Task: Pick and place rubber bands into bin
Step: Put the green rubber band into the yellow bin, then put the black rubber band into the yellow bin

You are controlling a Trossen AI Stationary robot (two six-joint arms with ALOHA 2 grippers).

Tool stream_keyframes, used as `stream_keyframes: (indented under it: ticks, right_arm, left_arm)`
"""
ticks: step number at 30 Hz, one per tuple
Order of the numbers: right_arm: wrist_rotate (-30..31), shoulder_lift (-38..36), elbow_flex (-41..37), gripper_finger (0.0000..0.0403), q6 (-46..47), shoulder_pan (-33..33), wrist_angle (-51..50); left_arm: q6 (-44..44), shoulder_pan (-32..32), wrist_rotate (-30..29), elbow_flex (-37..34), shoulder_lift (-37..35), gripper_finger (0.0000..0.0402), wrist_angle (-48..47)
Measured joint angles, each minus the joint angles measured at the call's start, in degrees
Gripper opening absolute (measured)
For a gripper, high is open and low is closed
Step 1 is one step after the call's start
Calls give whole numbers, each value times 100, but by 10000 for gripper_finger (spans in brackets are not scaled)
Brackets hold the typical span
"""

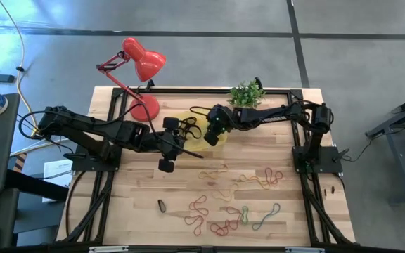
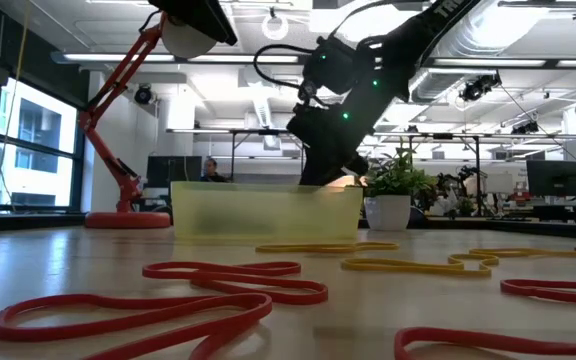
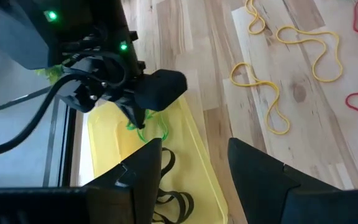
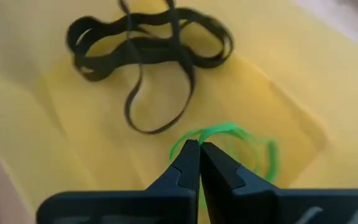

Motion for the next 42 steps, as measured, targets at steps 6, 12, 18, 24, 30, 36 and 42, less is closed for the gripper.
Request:
stream_keyframes:
  ticks: [6, 12, 18, 24, 30, 36, 42]
  right_arm:
    - [-208, 0, 0, 3, 0, -19, 30]
    - [-300, 0, 0, 6, -2, -17, 31]
    - [-456, 0, 0, 48, -65, -17, 31]
    - [-484, 0, 0, 108, 102, -65, 24]
    - [-742, 0, 0, 133, 40, -62, 10]
    - [-978, -215, -2, 134, -125, -31, -370]
    - [-866, -880, -2, 135, -577, 175, -847]
  left_arm:
    - [14, 2, -125, 0, 0, 172, 2]
    - [35, 2, -156, 0, 2, 172, 3]
    - [37, 2, -156, 0, 2, 172, 4]
    - [35, 2, -156, 0, 2, 172, 4]
    - [33, 2, -156, 0, 2, 172, 4]
    - [33, 2, -156, 0, 2, 172, -10]
    - [129, 2, -156, 0, 2, 172, -3]
